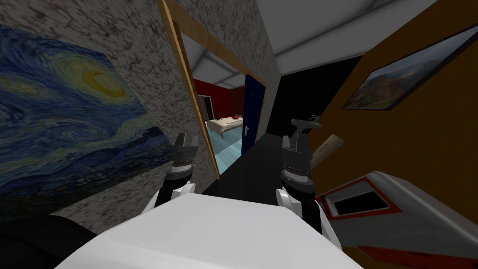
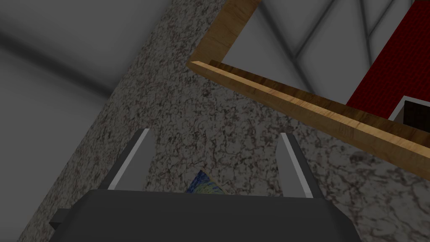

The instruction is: Push the door open

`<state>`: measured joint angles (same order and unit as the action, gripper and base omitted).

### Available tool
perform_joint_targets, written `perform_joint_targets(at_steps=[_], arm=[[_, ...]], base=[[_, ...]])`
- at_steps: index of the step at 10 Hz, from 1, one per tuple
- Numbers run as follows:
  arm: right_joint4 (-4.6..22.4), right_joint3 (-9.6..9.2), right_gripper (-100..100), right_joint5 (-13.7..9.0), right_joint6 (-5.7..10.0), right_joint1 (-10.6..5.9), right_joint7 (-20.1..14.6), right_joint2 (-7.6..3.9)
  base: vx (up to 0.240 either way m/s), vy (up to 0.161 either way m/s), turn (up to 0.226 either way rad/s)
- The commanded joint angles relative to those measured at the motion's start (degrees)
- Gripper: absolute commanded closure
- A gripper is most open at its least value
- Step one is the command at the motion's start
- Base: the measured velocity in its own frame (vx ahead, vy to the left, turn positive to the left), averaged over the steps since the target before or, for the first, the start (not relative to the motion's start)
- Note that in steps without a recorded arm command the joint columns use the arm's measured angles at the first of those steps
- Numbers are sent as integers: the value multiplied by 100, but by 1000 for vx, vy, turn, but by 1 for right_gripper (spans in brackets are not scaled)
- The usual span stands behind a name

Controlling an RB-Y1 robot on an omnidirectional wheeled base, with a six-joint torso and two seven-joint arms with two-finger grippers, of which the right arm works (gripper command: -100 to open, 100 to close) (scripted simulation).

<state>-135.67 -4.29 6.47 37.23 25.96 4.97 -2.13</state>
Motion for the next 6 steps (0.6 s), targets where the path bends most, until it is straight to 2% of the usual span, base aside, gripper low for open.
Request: perform_joint_targets(at_steps=[1,6], arm=[[174,-16,-100,26,-4,-96,-69,-36],[694,-64,-100,103,-16,-380,-274,-122]], base=[[75,-21,41],[95,-53,49]])
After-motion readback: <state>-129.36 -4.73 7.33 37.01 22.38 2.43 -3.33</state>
